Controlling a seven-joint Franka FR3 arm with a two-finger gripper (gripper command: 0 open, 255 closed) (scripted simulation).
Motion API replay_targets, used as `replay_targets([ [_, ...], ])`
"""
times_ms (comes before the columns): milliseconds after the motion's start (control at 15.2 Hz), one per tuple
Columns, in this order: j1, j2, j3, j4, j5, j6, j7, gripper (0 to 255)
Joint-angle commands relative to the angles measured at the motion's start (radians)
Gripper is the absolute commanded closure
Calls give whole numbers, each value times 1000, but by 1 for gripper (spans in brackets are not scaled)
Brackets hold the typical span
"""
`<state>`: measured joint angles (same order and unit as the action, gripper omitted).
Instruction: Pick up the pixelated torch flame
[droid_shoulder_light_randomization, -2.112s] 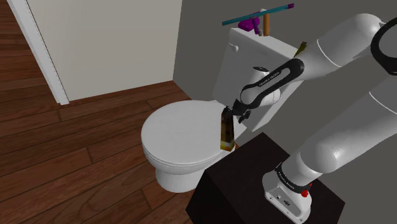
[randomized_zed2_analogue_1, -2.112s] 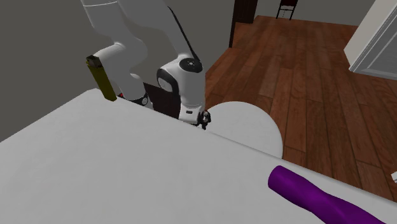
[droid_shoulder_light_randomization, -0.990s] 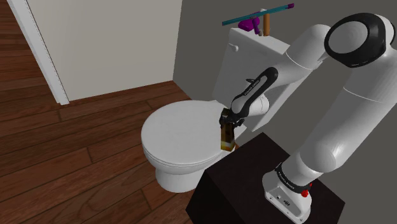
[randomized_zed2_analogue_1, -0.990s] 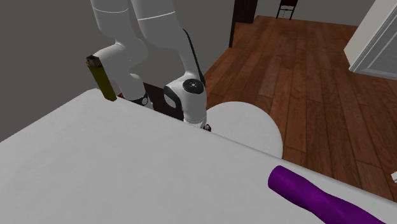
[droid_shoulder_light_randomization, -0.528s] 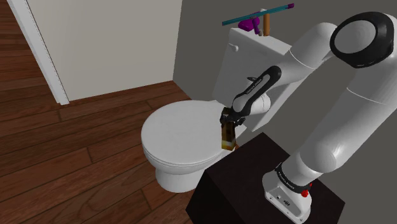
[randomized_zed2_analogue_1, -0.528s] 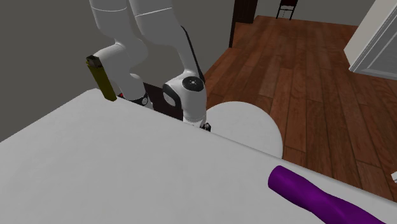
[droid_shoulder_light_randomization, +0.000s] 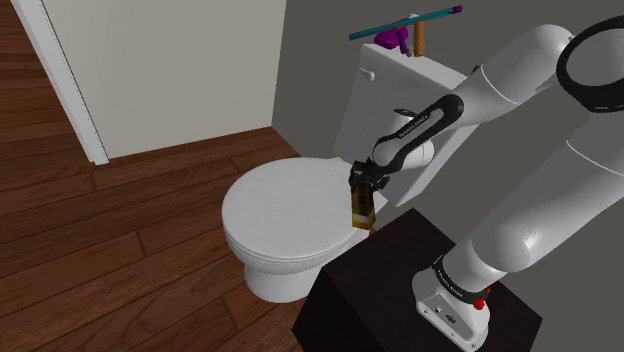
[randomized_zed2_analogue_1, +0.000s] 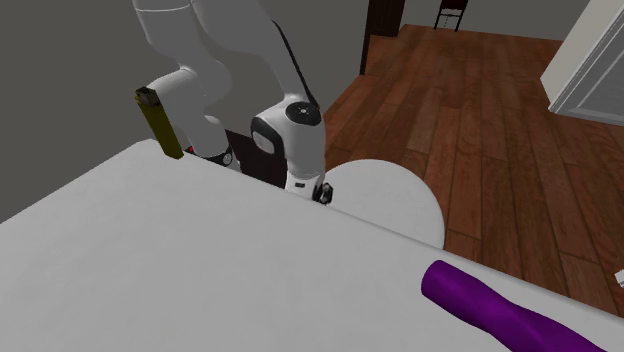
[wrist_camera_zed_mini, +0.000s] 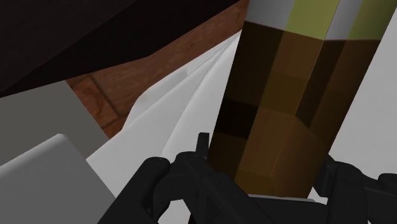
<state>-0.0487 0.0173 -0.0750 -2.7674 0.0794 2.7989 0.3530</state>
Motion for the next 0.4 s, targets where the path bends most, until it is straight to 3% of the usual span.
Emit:
replay_targets([
  [0, -1, -39, -3, -2, -16, -36, 12, 255],
  [330, -5, -94, -3, -2, -34, -91, 26, 255],
])
